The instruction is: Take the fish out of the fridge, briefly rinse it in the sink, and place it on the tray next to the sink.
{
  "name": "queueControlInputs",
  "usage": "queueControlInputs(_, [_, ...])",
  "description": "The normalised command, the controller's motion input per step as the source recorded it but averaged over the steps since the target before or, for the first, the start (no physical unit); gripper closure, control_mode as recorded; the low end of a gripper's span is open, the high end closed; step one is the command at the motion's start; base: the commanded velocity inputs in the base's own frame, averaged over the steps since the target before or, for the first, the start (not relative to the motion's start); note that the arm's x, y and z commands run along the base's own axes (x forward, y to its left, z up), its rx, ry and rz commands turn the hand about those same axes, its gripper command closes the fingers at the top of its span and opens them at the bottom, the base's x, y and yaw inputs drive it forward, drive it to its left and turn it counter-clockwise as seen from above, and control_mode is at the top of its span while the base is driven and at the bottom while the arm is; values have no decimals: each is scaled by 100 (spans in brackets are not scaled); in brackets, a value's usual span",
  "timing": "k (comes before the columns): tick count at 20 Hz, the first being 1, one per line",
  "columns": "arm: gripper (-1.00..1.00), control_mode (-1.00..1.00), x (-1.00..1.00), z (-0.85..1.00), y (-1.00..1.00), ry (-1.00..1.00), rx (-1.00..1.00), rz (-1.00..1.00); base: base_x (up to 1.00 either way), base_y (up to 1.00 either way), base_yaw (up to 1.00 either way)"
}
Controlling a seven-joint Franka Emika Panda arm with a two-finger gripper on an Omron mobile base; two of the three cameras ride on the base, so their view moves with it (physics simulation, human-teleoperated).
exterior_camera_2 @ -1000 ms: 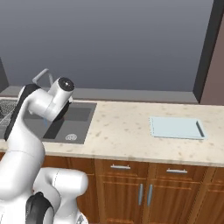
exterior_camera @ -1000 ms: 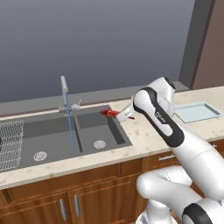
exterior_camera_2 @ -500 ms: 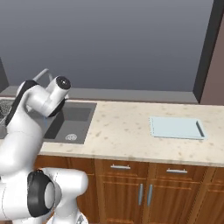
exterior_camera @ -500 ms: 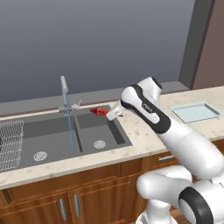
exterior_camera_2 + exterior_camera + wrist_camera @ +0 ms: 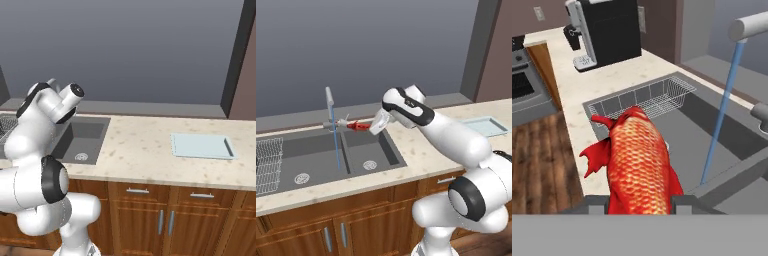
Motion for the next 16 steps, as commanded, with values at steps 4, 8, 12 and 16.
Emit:
queueControlInputs(4, [100, -100, 12, -10, 8, 0, 0, 11, 0, 0, 0])
queueControlInputs(8, [100, -100, 0, -5, 5, 0, 0, 3, 0, 0, 0])
queueControlInputs(12, [100, -100, 7, -18, 10, 0, -4, 0, 0, 0, 0])
queueControlInputs(16, [100, -100, 21, -33, 21, 0, -7, 0, 0, 0, 0])
